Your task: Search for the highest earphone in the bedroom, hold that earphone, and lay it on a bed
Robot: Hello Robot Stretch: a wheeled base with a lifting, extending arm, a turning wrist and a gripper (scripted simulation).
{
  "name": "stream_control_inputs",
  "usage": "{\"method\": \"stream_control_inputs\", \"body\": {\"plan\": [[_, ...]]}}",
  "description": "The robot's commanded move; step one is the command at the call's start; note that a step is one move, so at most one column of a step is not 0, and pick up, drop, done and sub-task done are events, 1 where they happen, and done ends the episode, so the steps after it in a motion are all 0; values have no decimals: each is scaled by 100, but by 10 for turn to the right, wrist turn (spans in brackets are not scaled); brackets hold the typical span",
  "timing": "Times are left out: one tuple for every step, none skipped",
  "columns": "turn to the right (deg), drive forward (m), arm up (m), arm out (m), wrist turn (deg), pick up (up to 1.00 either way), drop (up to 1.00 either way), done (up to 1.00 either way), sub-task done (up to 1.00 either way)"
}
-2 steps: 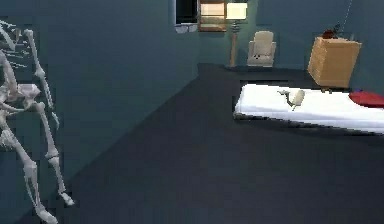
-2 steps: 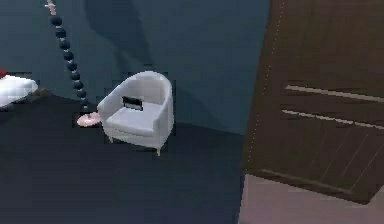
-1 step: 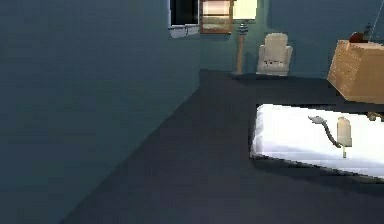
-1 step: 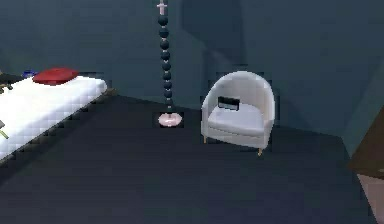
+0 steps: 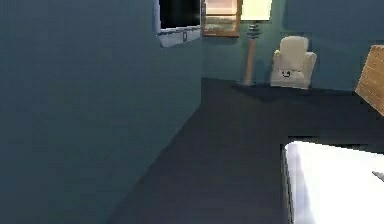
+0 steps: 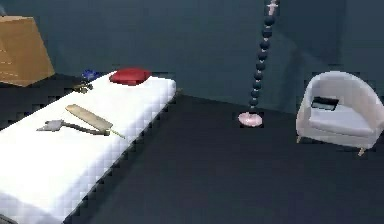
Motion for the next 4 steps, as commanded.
{"method": "stream_control_inputs", "body": {"plan": [[0,80,0,0,0,0,0,0,0],[180,0,0,0,0,0,0,0,0],[0,100,0,0,0,0,0,0,0],[0,65,0,0,0,0,0,0,0]]}}
